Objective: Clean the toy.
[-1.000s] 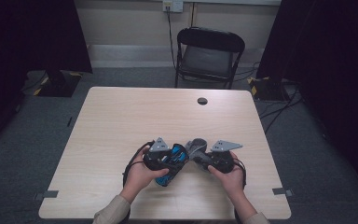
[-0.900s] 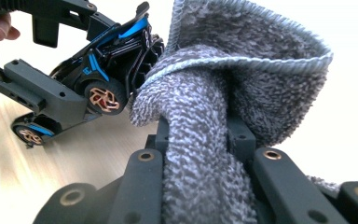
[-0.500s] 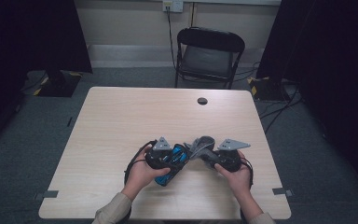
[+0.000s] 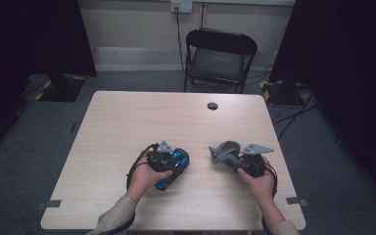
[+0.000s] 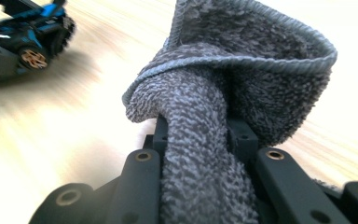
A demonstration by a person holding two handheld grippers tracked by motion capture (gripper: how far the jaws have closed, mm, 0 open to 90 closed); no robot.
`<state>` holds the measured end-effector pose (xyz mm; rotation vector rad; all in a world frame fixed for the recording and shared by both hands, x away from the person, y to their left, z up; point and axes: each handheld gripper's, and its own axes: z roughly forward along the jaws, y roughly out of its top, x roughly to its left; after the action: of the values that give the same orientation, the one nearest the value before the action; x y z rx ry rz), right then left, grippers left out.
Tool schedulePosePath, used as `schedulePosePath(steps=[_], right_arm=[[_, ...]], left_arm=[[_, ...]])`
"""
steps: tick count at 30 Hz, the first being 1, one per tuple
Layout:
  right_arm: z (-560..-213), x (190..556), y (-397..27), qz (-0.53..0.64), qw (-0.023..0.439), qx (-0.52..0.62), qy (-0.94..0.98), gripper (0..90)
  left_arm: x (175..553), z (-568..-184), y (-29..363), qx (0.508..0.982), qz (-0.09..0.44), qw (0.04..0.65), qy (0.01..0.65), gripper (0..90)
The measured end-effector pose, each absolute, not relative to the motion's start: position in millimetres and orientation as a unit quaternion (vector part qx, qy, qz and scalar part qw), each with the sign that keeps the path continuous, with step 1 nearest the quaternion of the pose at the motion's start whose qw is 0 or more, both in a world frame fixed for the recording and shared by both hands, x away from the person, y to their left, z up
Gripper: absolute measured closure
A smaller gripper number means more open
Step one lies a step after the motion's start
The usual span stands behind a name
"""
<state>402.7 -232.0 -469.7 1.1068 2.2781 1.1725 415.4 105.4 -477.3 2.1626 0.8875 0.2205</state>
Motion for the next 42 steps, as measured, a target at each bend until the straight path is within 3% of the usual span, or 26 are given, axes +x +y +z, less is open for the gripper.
schedulePosePath(steps=[13,20,30,42], right_arm=[[-471.3,428.7,-241.3,0.386,0.189,0.412,0.803,69.4],[-478.4,435.4,-237.4,0.375,0.189,0.423,0.803,63.8],[-481.4,438.1,-234.2,0.358,0.178,0.438,0.805,26.9],[-466.6,430.8,-235.8,0.363,0.176,0.439,0.803,15.6]], left_arm=[[430.3,-480.3,141.9,0.838,0.111,0.368,0.388,25.2],[431.3,-483.0,149.0,0.833,0.116,0.366,0.398,25.1],[430.0,-489.8,151.3,0.828,0.116,0.367,0.407,24.9],[428.2,-483.7,154.3,0.818,0.125,0.384,0.409,20.7]])
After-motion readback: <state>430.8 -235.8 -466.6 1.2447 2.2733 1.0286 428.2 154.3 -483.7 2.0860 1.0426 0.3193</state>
